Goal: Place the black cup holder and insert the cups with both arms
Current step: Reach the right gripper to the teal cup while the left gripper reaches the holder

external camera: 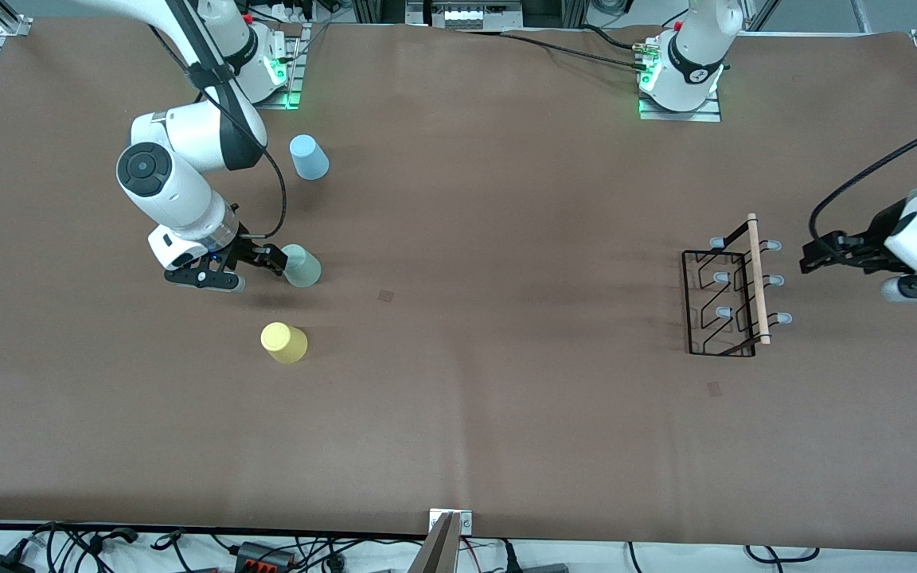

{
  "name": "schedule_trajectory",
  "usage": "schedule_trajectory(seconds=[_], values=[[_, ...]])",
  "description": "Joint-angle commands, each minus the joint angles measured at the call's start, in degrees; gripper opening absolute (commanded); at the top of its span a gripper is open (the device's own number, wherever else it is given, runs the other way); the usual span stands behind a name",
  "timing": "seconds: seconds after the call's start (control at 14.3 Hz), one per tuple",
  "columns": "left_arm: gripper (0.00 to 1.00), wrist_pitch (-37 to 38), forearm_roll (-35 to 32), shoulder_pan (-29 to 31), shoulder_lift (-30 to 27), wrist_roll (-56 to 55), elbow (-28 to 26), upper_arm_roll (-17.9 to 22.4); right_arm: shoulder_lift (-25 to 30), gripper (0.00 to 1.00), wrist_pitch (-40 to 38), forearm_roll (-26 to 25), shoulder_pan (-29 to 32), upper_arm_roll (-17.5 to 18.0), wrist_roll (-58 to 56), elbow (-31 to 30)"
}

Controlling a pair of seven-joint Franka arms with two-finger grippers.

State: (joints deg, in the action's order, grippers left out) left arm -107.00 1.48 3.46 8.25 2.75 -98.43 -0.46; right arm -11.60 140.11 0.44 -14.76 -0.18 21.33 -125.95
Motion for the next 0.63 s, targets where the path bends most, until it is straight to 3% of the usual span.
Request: schedule_trajectory(seconds=[0.0,0.14,0.56], values=[[1.0,-8.9,-1.6,0.0,-1.4,1.1,-6.9,-0.8,0.0,1.0,-0.3,0.5,-0.5,-0.4,0.6,1.0],[1.0,-12.1,-4.5,-0.3,-0.9,1.0,-9.6,-0.9,-0.9,1.0,-0.2,0.5,-1.1,-0.4,0.6,1.3],[1.0,-23.9,-4.6,0.2,-0.8,1.3,-20.8,-0.9,-4.2,1.0,1.6,0.6,-3.2,-0.4,0.6,1.8]])
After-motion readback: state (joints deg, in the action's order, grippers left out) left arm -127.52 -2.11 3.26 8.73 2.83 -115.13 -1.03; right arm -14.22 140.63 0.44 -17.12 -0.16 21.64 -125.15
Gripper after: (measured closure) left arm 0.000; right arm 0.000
